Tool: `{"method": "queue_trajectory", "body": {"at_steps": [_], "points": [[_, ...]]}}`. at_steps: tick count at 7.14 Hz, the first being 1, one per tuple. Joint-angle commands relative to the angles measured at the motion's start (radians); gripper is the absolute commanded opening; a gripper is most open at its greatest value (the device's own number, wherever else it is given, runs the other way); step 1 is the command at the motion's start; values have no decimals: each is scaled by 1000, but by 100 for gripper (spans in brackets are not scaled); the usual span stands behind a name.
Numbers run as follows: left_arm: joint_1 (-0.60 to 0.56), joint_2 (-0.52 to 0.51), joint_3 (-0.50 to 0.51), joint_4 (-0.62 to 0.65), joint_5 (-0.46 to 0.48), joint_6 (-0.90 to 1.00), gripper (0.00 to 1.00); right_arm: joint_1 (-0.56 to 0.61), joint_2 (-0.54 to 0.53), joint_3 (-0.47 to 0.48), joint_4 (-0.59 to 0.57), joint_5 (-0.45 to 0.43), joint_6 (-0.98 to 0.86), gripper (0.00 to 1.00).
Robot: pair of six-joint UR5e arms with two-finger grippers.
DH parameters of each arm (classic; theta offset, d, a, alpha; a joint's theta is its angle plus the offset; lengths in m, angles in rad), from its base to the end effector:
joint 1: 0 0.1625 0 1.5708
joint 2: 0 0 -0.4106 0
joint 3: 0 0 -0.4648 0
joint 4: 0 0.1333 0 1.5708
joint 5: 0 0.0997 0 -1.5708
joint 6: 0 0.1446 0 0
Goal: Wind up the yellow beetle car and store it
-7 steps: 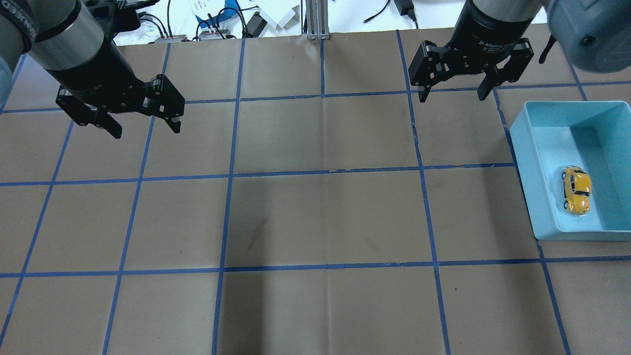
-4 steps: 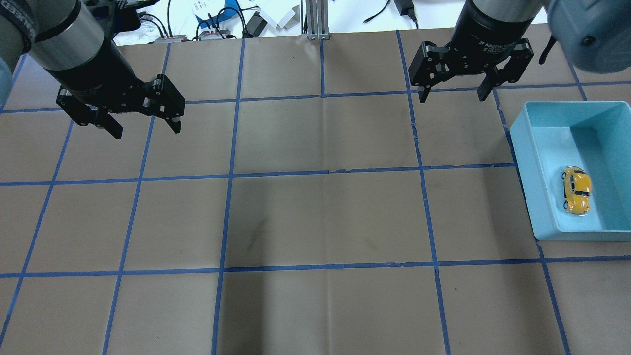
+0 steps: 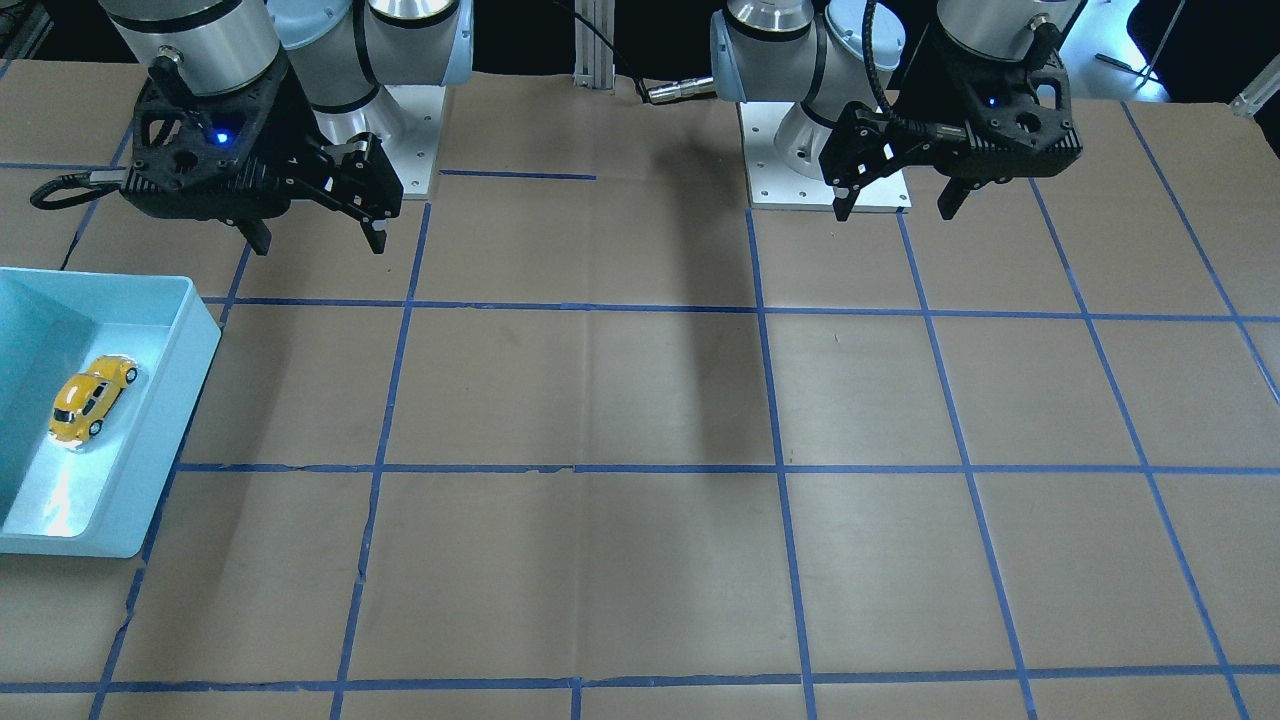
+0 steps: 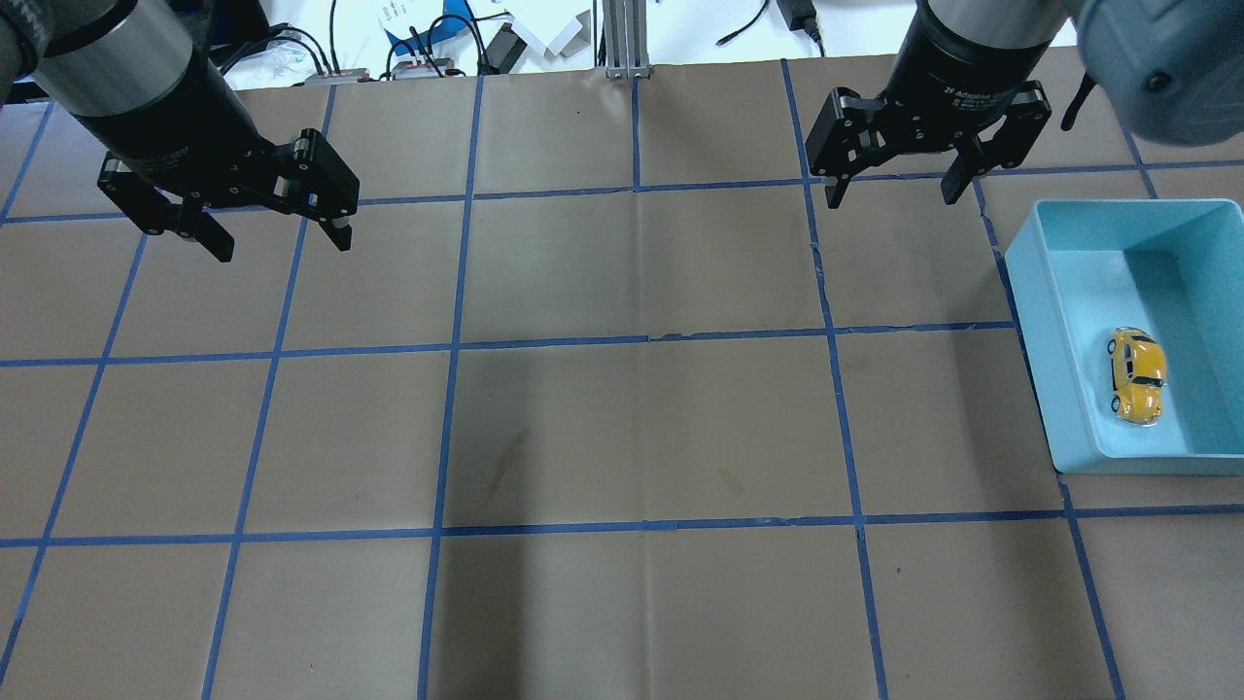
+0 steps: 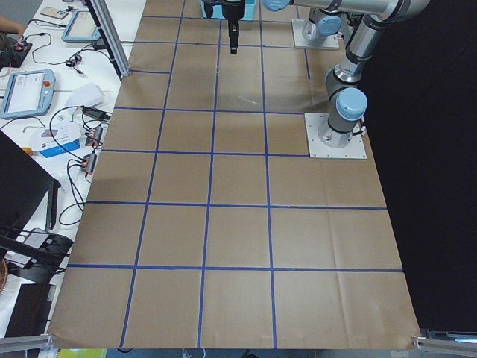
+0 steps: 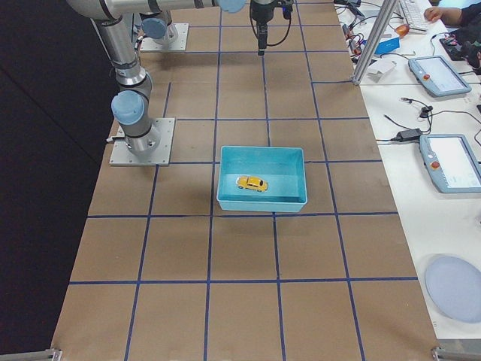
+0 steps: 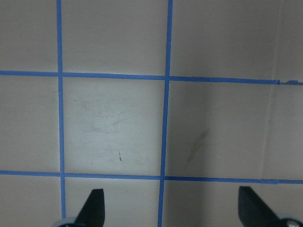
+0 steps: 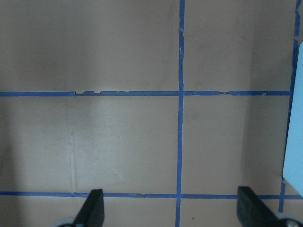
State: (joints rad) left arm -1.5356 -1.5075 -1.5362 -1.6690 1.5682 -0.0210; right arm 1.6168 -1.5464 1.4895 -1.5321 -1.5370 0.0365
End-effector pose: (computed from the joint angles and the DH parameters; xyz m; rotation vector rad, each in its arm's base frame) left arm -0.1147 -0.5406 0.4731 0.0882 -3.1378 -0.0005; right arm 0.1645 -0.5694 0.4567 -0.0152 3.1069 -0.0261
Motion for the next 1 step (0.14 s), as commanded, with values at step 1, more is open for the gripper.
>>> {"method": "queue_trajectory", "body": {"at_steps": [1], "points": [[0,-2,1,0,-1,0,100,0,0,2,1,0,-1,100]]}}
